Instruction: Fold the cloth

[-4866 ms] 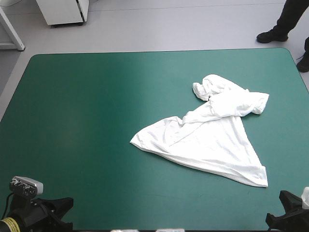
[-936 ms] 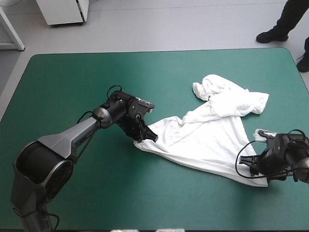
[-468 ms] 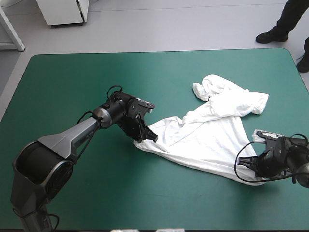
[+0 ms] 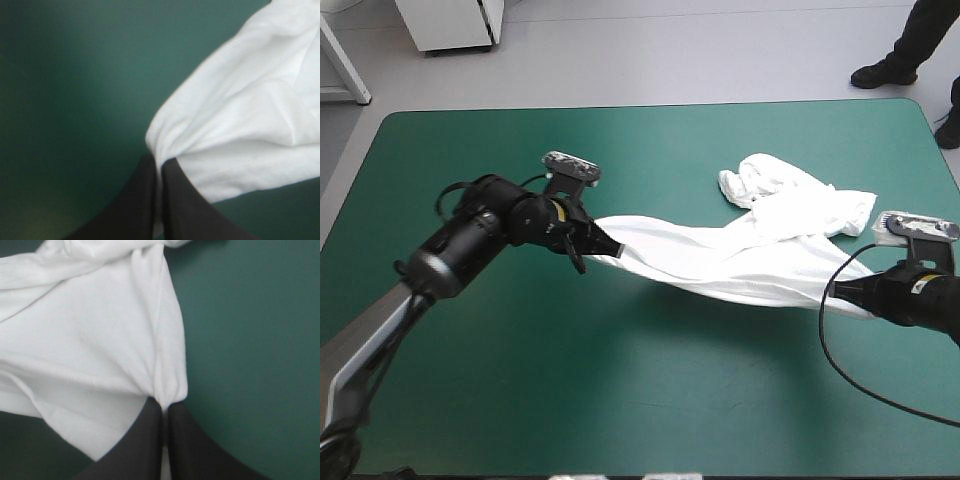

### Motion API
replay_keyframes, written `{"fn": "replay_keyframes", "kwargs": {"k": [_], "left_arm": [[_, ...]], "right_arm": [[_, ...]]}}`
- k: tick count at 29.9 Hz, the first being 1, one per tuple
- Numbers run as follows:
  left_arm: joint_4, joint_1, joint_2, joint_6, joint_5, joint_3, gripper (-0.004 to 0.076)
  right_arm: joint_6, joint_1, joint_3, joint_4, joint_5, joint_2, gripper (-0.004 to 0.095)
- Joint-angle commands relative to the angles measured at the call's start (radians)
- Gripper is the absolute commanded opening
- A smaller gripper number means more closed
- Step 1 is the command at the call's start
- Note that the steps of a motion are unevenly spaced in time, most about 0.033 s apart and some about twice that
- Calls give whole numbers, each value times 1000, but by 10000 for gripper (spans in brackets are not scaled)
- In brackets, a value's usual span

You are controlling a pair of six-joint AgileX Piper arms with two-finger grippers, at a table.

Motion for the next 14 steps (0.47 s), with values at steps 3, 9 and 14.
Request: {"fn": "replay_keyframes", "kwargs": {"k": [3,9,14], "left_arm": [[50,-3,-257,-51,-86,-28,-10],[55,-3,-459,-68,-210,-28,-10],[58,-3,-546,-68,-407,-28,-10]], "right_arm": [[-27,54,-185,-25,-9,-82,-17],[-27,66,-383,-47,-10,-104,-17],[-66,69,-536,-42,-58,-104,-17]]}}
